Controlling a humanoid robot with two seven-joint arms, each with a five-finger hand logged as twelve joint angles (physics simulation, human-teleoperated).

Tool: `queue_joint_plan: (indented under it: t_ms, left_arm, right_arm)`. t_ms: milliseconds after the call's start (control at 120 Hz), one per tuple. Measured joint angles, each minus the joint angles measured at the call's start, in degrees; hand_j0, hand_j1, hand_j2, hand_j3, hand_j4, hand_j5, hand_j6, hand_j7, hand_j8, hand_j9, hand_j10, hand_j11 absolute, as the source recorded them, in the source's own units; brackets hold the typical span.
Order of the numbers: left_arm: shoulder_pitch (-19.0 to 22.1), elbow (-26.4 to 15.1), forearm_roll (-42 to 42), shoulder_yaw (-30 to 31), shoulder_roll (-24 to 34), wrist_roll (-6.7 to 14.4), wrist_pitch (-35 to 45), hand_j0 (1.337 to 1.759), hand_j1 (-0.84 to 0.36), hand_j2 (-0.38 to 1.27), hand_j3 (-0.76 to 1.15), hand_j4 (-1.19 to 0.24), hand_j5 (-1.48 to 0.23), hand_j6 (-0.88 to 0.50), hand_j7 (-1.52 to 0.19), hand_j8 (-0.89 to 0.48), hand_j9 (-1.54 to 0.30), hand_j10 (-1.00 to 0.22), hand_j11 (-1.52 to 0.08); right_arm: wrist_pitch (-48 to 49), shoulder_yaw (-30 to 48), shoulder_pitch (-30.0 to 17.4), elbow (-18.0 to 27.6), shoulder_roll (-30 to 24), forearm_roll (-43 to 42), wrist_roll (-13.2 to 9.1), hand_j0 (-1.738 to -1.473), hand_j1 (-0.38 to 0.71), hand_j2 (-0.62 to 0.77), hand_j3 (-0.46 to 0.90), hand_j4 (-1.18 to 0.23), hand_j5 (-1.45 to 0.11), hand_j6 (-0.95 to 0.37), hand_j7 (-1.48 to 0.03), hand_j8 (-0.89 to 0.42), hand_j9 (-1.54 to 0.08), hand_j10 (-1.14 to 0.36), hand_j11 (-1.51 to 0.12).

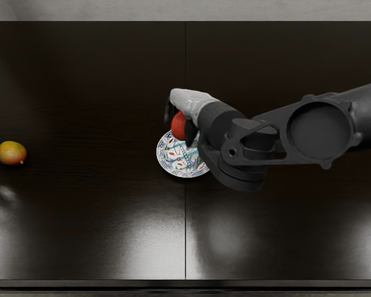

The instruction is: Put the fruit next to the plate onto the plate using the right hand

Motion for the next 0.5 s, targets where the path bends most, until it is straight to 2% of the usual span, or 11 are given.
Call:
queue_joint_plan:
  t_ms: [133, 308, 500]
  left_arm:
    - [0.0, 0.0, 0.0, 0.0, 0.0, 0.0, 0.0, 1.658, 0.07, 0.05, 0.0, -0.23, -0.3, -0.23, -0.3, -0.23, -0.3, -0.23, -0.3]
    - [0.0, 0.0, 0.0, 0.1, 0.0, 0.0, 0.0, 1.658, 0.07, 0.05, 0.0, -0.23, -0.3, -0.23, -0.3, -0.23, -0.3, -0.23, -0.3]
    - [0.0, 0.0, 0.0, 0.1, 0.0, 0.0, 0.0, 1.658, 0.07, 0.05, 0.0, -0.23, -0.3, -0.23, -0.3, -0.23, -0.3, -0.23, -0.3]
  right_arm:
    - [-0.1, 0.2, -0.1, -2.5, 2.1, 0.3, 0.0, -1.655, 0.23, 0.2, 0.0, -0.64, -0.86, -0.5, -0.84, -0.41, -0.86, -0.6, -0.85]
    - [-0.1, -0.1, -3.4, -8.1, 4.2, 0.3, 0.0, -1.654, 0.24, 0.22, 0.0, -0.65, -0.85, -0.49, -0.84, -0.41, -0.86, -0.6, -0.85]
    - [-0.1, -1.1, -5.8, -10.3, 4.8, -0.2, 0.0, -1.654, 0.25, 0.22, 0.0, -0.65, -0.84, -0.49, -0.84, -0.4, -0.86, -0.59, -0.85]
